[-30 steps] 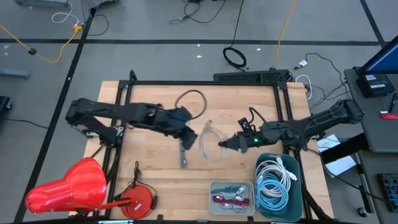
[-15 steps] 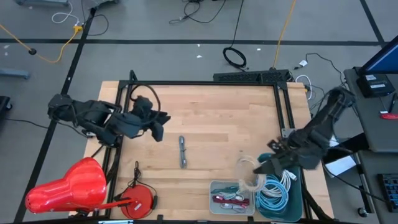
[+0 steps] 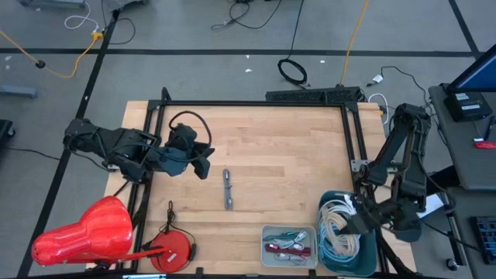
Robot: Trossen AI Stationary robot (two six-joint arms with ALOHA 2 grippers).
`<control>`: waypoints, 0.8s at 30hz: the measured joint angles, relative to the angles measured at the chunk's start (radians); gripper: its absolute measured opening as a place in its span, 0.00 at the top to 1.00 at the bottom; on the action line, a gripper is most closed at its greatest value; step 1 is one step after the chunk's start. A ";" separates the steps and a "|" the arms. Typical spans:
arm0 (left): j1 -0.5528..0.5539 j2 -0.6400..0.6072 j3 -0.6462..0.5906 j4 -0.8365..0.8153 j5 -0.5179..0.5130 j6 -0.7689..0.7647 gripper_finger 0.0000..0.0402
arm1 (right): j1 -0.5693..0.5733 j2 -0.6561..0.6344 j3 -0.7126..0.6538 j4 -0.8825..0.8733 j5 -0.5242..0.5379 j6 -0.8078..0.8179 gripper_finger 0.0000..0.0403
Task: Pick & Place USB Port
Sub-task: Put the brown HDMI cable into the blue bin
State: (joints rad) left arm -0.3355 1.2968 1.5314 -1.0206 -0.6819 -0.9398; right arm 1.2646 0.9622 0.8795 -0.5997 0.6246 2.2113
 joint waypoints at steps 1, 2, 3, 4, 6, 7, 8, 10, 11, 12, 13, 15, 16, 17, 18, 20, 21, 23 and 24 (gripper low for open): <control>0.002 0.003 0.000 0.000 0.000 0.002 0.75 | 0.007 0.007 0.000 -0.040 0.000 0.032 0.98; 0.005 0.005 0.000 -0.001 0.000 0.003 0.75 | 0.014 0.014 0.000 -0.064 -0.002 0.047 0.98; 0.006 0.007 0.000 0.000 0.002 0.007 0.75 | 0.017 0.019 0.000 -0.071 -0.003 0.054 0.98; 0.007 0.007 0.000 0.000 0.002 0.013 0.75 | 0.019 0.022 0.000 -0.080 -0.003 0.059 0.98; 0.007 0.004 0.000 0.000 0.001 0.015 0.75 | 0.019 0.027 0.000 -0.106 -0.010 0.061 0.98; 0.007 0.004 0.000 0.000 0.001 0.018 0.75 | 0.018 0.028 0.000 -0.126 -0.032 0.062 0.98; 0.007 0.004 0.000 0.000 0.002 0.018 0.75 | 0.016 0.029 0.001 -0.149 -0.064 0.069 0.98; 0.010 0.005 0.000 0.000 0.003 0.021 0.75 | 0.005 0.034 0.003 -0.207 -0.166 0.095 0.97; 0.010 0.005 0.000 0.000 0.002 0.021 0.75 | 0.001 0.037 0.003 -0.242 -0.231 0.107 0.97; 0.010 0.005 0.000 0.001 0.002 0.021 0.75 | -0.001 0.041 0.004 -0.271 -0.293 0.116 0.97; 0.010 0.005 0.000 0.000 0.002 0.021 0.75 | -0.001 0.044 0.006 -0.300 -0.358 0.121 0.97; 0.010 0.005 0.000 0.000 0.002 0.020 0.75 | -0.001 0.048 0.004 -0.371 -0.482 0.128 0.96; 0.010 0.005 0.000 0.000 0.003 0.019 0.75 | 0.000 0.050 0.002 -0.402 -0.523 0.132 0.96; 0.010 0.005 0.000 0.001 0.003 0.017 0.75 | 0.000 0.053 0.000 -0.421 -0.548 0.134 0.96; 0.010 0.005 0.000 0.001 0.005 0.013 0.75 | 0.000 0.053 -0.001 -0.433 -0.556 0.133 0.96; 0.006 0.005 0.000 0.001 0.009 0.010 0.75 | -0.001 0.050 0.000 -0.443 -0.551 0.131 0.96; 0.005 0.005 0.000 0.001 0.009 0.010 0.75 | 0.000 0.050 0.000 -0.442 -0.548 0.124 0.96; 0.005 0.005 0.000 0.005 0.009 0.009 0.75 | -0.001 0.052 0.000 -0.442 -0.549 0.119 0.95; 0.005 0.005 0.000 0.005 0.009 0.007 0.75 | -0.001 0.051 0.000 -0.441 -0.551 0.118 0.94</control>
State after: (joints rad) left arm -0.3305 1.3014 1.5314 -1.0158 -0.6727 -0.9324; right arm 1.2633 1.0134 0.8795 -1.0402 0.0740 2.3295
